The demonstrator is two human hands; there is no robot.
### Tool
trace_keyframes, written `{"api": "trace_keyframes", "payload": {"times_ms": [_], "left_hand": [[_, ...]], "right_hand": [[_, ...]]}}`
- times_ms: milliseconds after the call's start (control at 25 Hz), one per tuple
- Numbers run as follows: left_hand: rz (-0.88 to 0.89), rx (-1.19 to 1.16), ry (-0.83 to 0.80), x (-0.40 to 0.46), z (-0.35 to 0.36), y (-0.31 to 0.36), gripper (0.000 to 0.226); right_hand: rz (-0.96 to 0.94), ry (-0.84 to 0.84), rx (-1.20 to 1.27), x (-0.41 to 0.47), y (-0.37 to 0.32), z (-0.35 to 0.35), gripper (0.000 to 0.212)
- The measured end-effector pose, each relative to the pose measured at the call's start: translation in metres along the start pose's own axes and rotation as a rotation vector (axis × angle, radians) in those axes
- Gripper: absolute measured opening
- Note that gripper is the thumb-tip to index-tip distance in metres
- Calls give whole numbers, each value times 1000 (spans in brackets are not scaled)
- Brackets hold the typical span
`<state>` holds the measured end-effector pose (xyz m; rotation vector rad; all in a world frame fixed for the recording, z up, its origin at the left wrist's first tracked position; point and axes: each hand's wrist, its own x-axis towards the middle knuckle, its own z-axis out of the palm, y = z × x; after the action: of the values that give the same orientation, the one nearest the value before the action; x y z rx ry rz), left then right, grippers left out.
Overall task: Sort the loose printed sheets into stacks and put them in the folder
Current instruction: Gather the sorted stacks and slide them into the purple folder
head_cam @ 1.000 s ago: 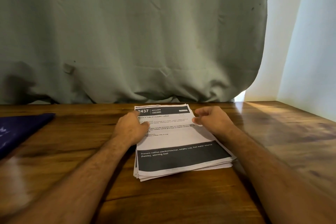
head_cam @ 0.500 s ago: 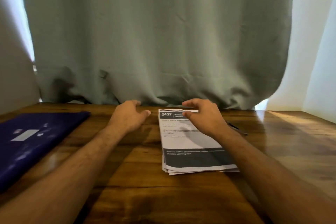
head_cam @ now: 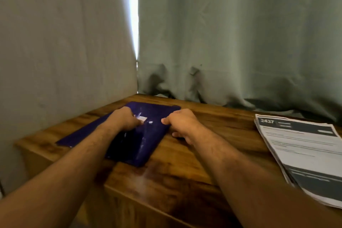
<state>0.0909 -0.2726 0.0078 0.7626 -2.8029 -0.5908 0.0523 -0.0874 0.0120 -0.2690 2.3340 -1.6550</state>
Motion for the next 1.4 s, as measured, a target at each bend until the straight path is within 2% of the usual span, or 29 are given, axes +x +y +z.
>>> {"api": "trace_keyframes", "payload": {"times_ms": [40, 200, 320, 520, 680, 800, 960, 1120, 1280, 1400], "left_hand": [[-11, 16, 11, 5, 2, -6, 29], [-19, 22, 16, 14, 10, -7, 28], [8, 27, 37, 12, 13, -6, 37], [141, -193, 163, -5, 11, 18, 23], [278, -387, 234, -28, 10, 72, 19], [377, -335, 211, -47, 24, 114, 21], [444, -177, 94, -63, 57, 149, 27], [446, 64, -18, -73, 95, 157, 33], [429, 121, -47, -64, 91, 159, 25], [398, 187, -137, -49, 76, 172, 18]], "right_hand": [[41, 4, 50, 4, -5, 11, 25], [179, -5, 249, 17, -21, 27, 35], [213, -90, 313, 22, -16, 43, 41], [30, 25, 442, 17, -6, 31, 37], [-128, 138, 435, -5, 0, -39, 34], [-144, 179, 398, -26, 17, -97, 35], [-112, 198, 172, -47, 48, -140, 28], [-143, 288, -407, -57, 72, -147, 34], [-194, 380, -711, -58, 72, -145, 40], [-178, 317, -899, -53, 70, -146, 44]]}}
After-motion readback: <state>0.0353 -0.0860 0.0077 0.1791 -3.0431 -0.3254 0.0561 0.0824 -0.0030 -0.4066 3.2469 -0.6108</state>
